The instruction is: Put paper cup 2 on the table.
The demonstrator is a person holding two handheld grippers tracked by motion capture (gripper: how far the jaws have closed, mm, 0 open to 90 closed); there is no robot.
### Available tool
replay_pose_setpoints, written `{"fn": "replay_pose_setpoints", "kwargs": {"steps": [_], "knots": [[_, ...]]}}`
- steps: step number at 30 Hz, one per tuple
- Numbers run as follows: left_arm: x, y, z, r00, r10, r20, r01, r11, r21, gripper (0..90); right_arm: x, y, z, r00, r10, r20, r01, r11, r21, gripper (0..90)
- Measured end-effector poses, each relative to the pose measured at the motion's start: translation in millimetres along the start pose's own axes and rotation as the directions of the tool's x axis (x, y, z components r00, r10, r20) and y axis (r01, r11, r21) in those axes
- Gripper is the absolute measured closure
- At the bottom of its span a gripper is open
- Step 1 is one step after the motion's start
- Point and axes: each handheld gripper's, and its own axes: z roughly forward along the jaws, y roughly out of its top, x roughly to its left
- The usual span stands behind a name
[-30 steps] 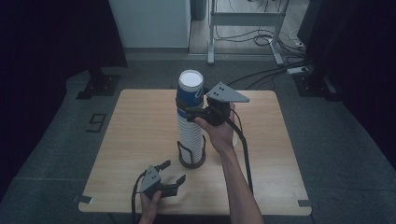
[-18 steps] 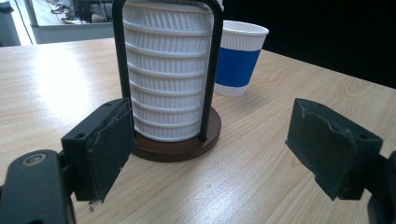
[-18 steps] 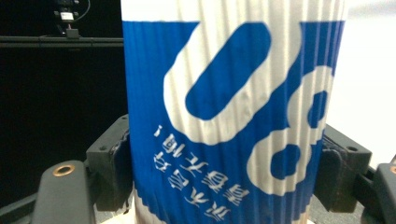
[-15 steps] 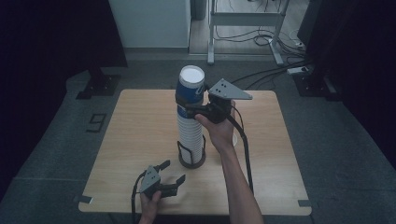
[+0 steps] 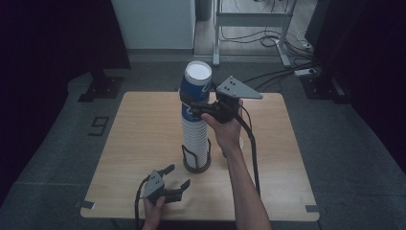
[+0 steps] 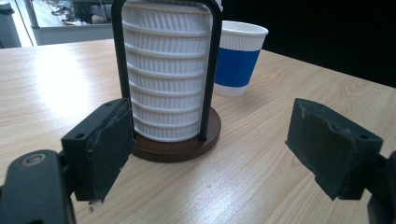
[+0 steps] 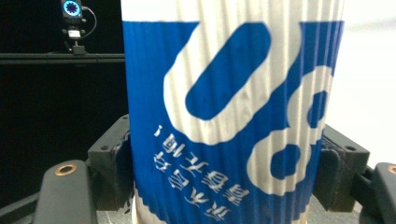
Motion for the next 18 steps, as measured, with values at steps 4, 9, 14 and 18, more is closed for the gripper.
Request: {"fn": "replay_pose_setpoints", "kwargs": {"steps": [4,9,14,18], "knots": [[-0.1,0.1,0.3,1.0000,0.002,0.000,-0.002,1.0000,0.001,14.2,0.1,3.6,-3.7,0.9999,0.008,0.007,-0.008,1.000,-0.010,21.9],[-0.5,0.2,0.4,0.9999,0.011,0.005,-0.011,0.9999,0.004,14.2,-2.2,6.4,-12.6,0.9998,0.020,0.008,-0.020,1.000,-0.011,22.1],[-0.7,0.2,0.7,0.9998,0.014,0.011,-0.014,0.9999,0.006,14.3,-3.9,7.4,-22.0,0.9994,0.028,0.018,-0.028,0.999,-0.020,22.3],[-0.5,0.3,0.7,0.9997,0.015,0.017,-0.015,0.9999,0.006,14.3,-5.0,8.7,-32.4,0.9991,0.034,0.027,-0.033,0.999,-0.026,22.4]]}}
